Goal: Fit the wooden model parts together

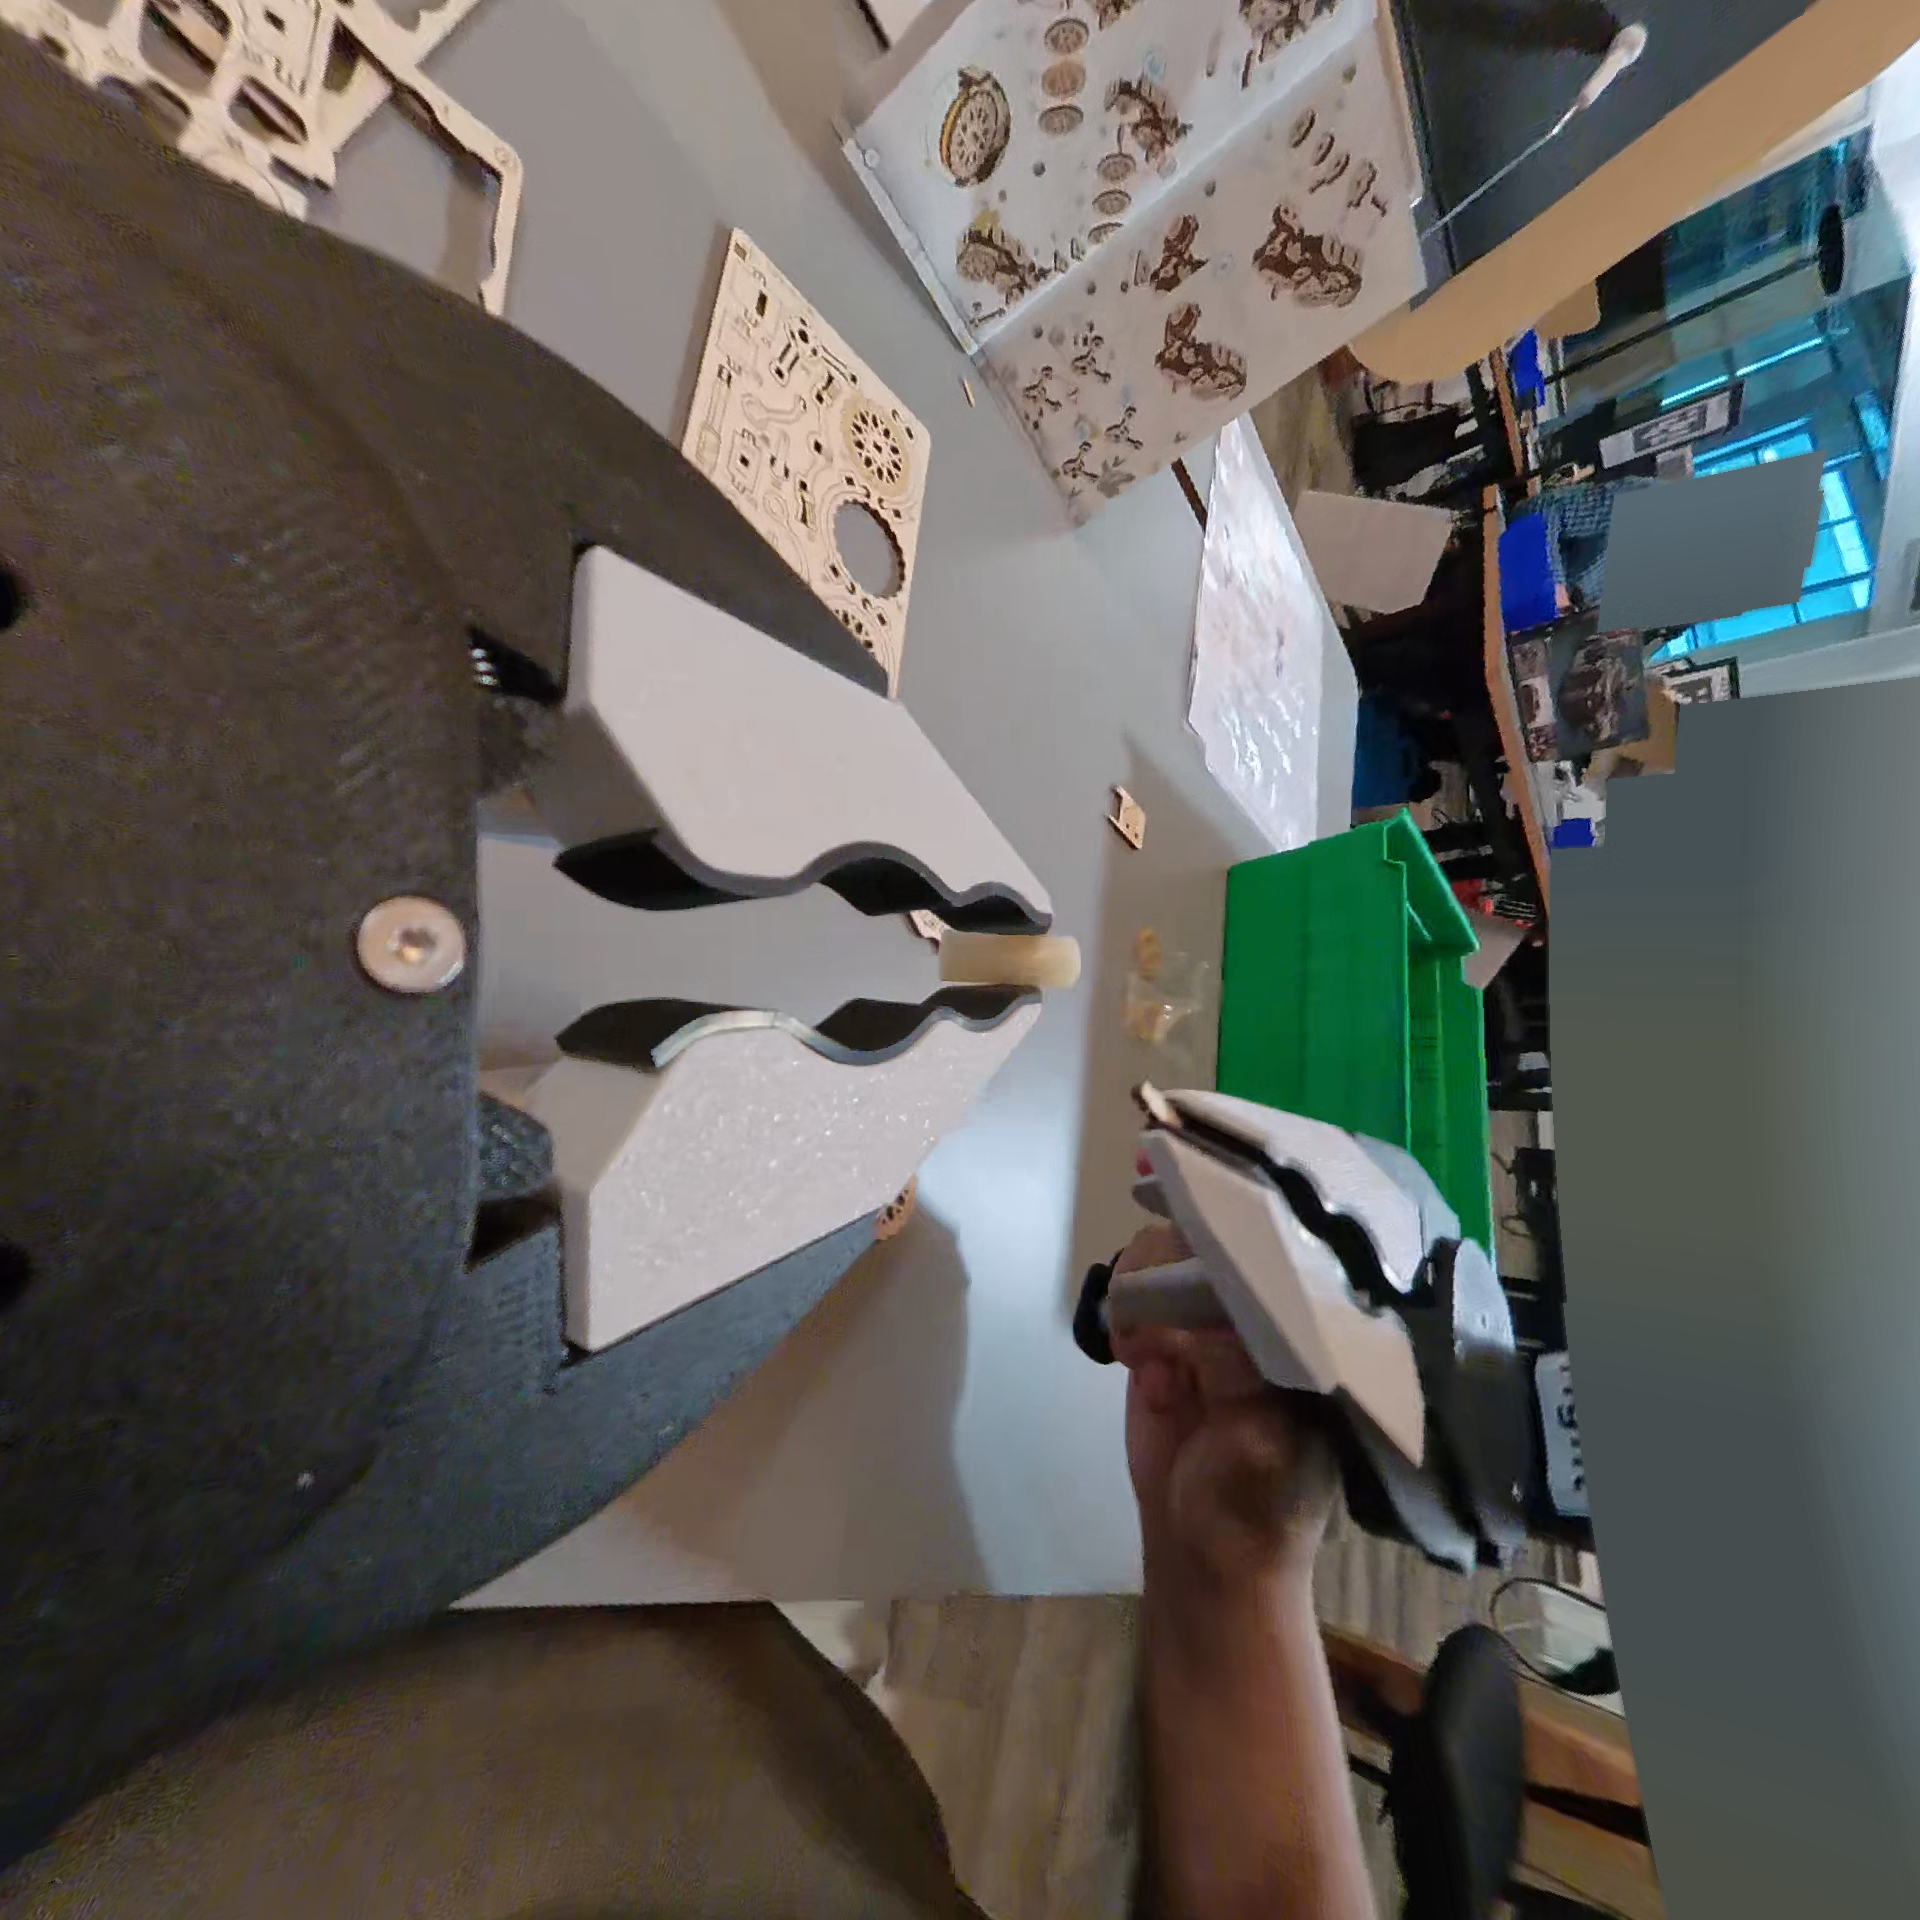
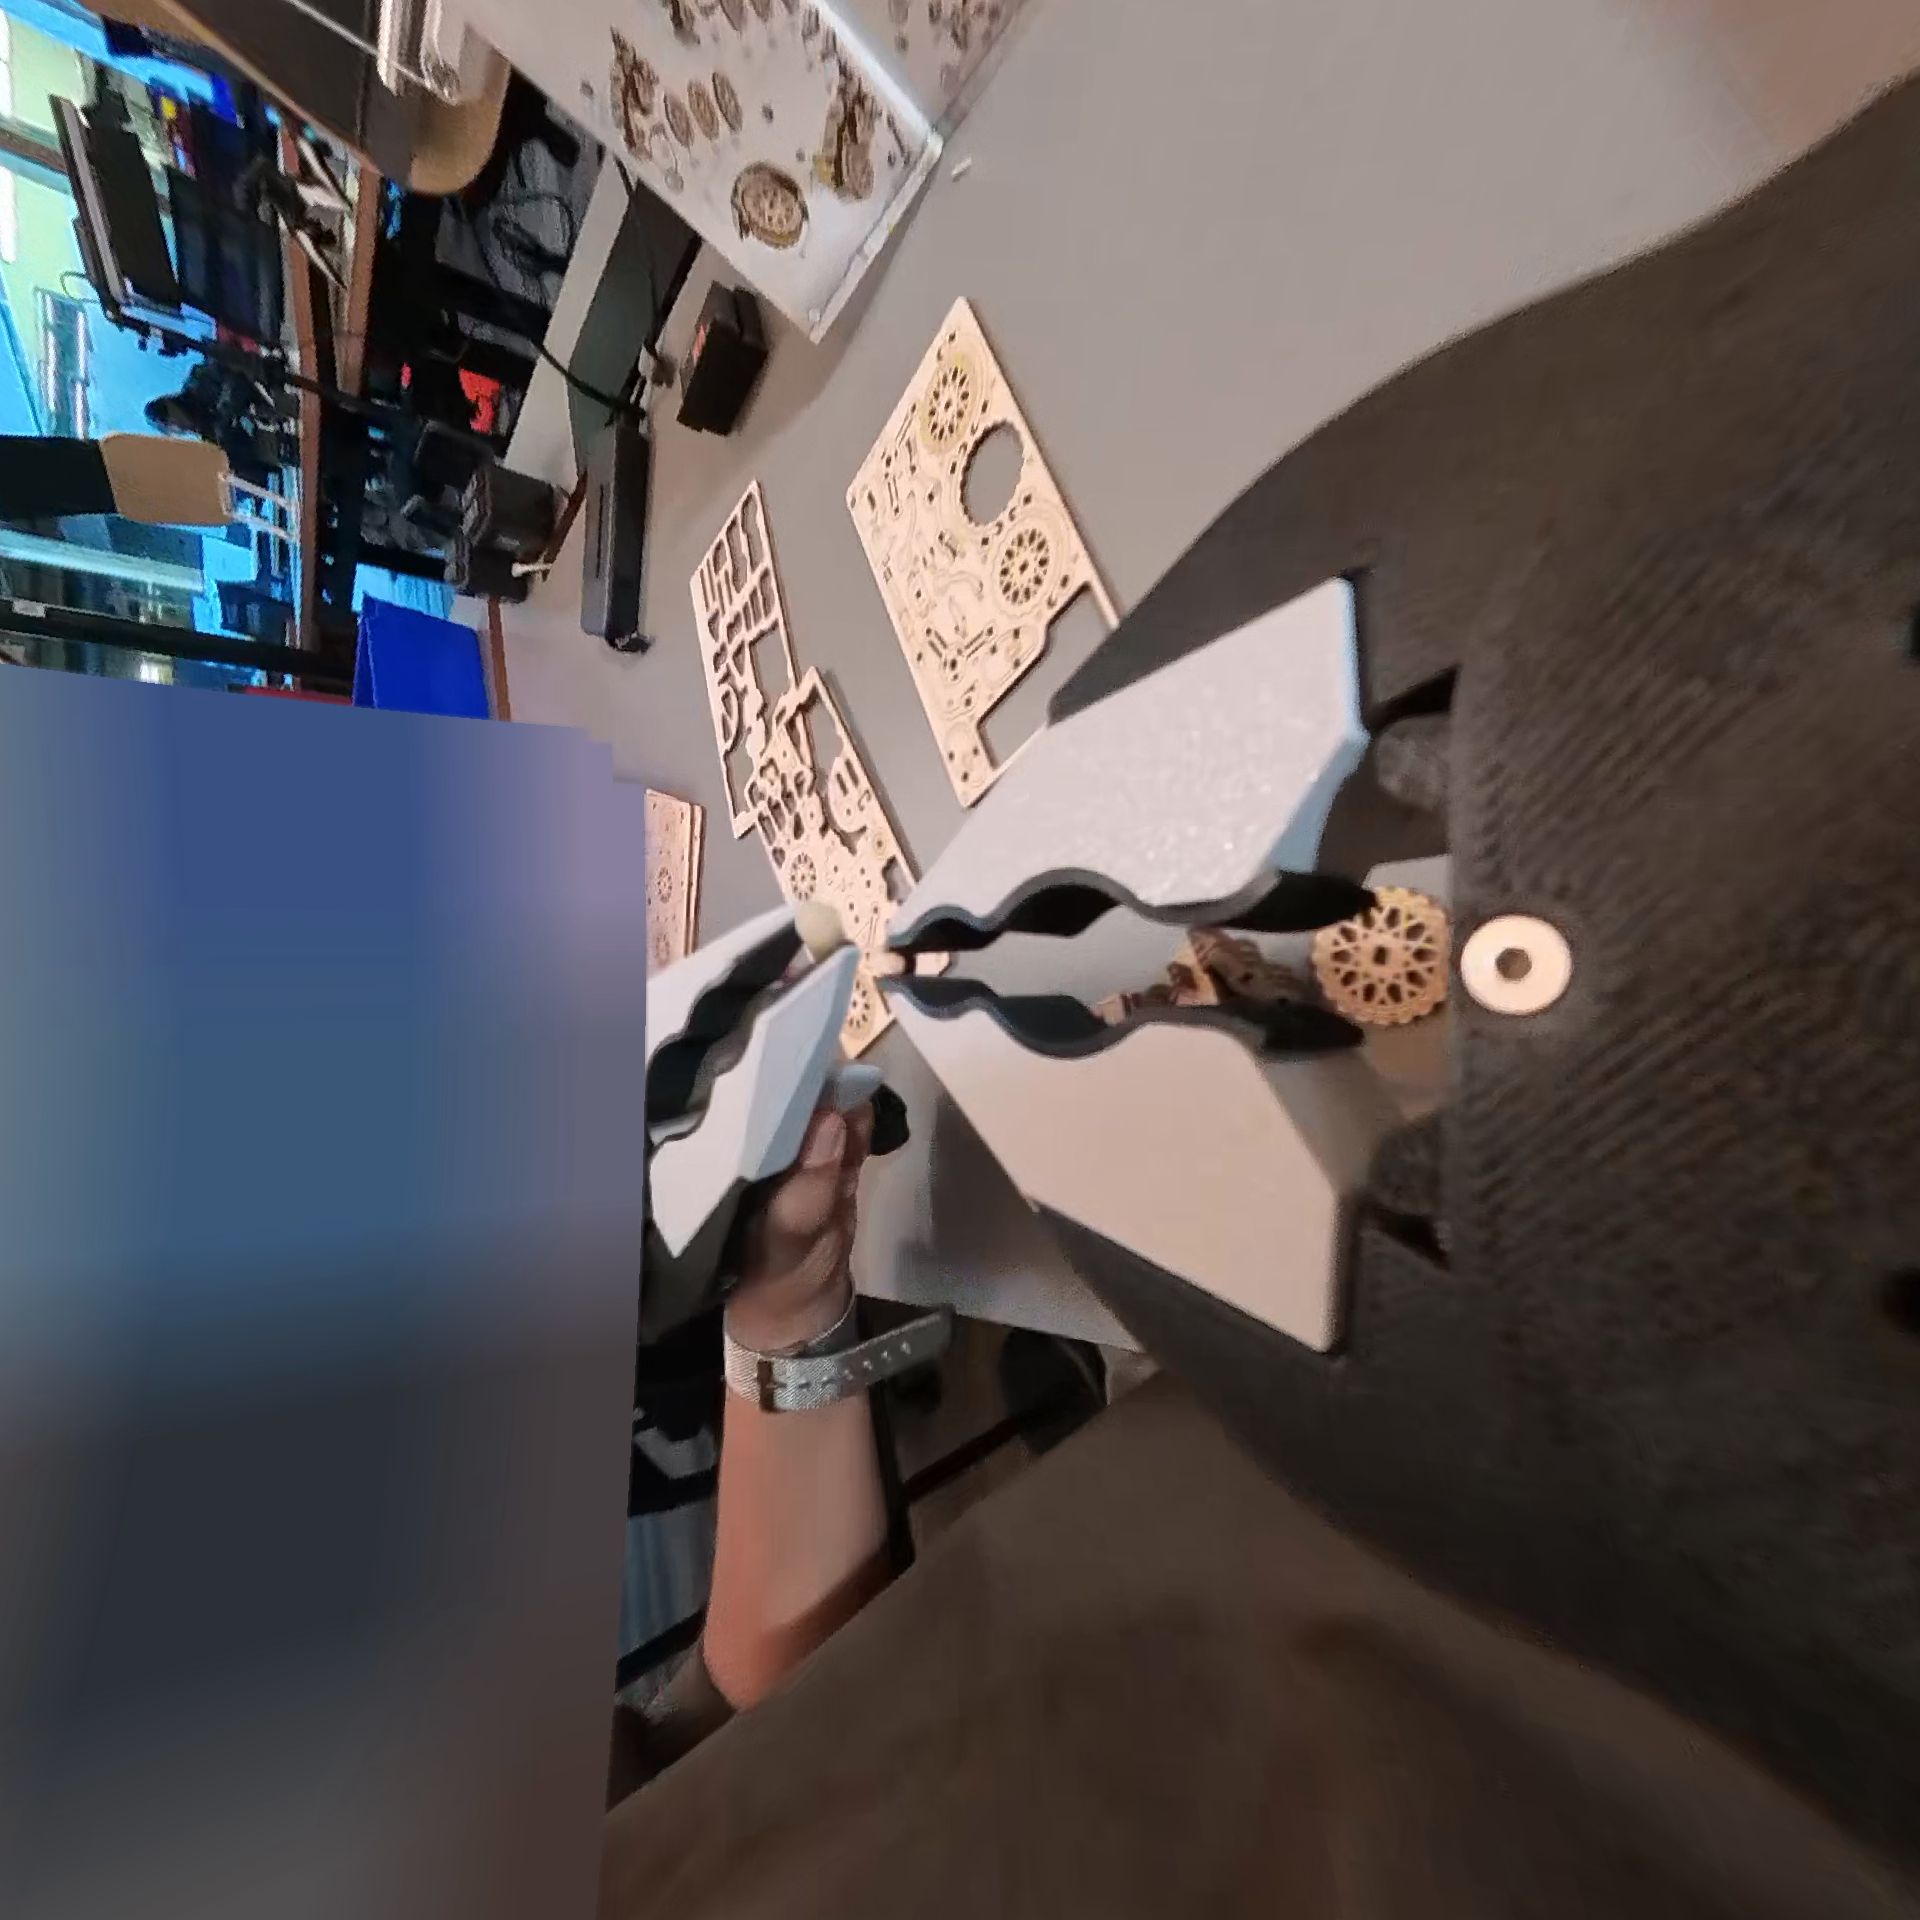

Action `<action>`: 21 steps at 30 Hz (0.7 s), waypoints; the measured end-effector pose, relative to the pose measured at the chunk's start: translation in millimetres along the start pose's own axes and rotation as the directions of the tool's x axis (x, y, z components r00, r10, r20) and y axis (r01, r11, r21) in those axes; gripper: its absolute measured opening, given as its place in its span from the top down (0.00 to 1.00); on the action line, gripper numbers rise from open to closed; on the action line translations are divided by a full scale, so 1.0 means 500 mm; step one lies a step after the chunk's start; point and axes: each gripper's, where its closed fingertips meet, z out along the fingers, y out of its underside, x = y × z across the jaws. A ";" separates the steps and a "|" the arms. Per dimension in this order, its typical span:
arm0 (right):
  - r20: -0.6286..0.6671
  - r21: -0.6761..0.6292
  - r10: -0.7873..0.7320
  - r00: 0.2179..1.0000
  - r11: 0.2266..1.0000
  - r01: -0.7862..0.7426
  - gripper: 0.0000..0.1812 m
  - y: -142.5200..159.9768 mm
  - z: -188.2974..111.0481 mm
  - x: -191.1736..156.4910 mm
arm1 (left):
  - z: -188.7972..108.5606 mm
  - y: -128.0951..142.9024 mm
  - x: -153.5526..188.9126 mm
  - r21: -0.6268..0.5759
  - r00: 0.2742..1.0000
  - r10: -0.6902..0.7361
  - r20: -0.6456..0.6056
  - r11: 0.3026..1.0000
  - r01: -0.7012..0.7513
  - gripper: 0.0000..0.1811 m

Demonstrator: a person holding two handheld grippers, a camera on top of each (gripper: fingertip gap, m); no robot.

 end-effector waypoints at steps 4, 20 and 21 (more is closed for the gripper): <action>0.025 -0.019 0.027 0.999 0.999 -0.027 0.99 0.016 0.010 0.009 | -0.009 -0.004 0.016 0.014 0.999 -0.016 -0.031 1.000 0.016 0.96; 0.037 -0.038 0.052 0.998 0.998 -0.051 0.99 0.025 0.002 -0.010 | 0.019 0.007 0.060 -0.070 0.995 0.015 -0.097 0.997 -0.022 0.96; 0.031 -0.047 0.037 0.999 0.998 -0.035 0.99 0.027 0.002 -0.010 | 0.020 0.009 0.059 -0.076 0.996 0.014 -0.093 0.997 -0.021 0.96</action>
